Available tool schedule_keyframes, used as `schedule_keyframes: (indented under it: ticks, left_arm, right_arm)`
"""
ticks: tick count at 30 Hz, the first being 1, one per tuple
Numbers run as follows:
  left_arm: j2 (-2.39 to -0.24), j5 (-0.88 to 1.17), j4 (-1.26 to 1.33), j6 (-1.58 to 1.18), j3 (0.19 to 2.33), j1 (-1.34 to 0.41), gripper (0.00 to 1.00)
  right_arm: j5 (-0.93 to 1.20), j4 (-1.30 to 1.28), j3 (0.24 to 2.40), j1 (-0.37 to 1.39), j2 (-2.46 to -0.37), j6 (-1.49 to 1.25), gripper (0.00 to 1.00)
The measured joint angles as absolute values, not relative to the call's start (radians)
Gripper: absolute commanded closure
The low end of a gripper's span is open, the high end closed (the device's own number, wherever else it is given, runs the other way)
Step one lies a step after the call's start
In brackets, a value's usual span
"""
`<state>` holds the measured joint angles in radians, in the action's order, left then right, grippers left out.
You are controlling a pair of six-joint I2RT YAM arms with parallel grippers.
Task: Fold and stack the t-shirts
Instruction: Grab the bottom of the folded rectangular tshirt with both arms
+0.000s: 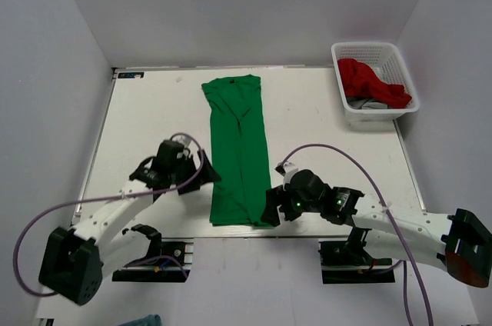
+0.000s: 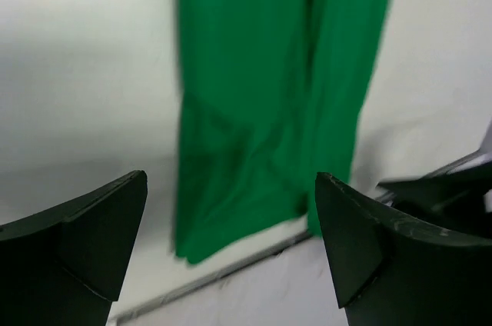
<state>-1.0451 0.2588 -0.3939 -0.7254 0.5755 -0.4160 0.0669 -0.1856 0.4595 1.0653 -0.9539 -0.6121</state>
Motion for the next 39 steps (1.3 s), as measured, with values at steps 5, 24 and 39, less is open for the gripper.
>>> schedule_keyframes:
  ticks: [5,24,39]
  left_arm:
    - [-0.824,0.279,-0.561,-0.772,0.444,-0.455,0.0]
    - [-0.937,0.329,-0.458,-0.858,0.323,-0.569,0.39]
    - [-1.026,0.284,-0.44,-0.909,0.337,-0.659,0.86]
  right_arm:
    - [0.058,-0.162,0.381,1.065,-0.957,-0.688,0.12]
    - [0.052,-0.027,0.364,1.064,-1.106,-0.825,0.42]
    - [0.08,-0.023,0.385,1.061,-1.176,-0.841,0.69]
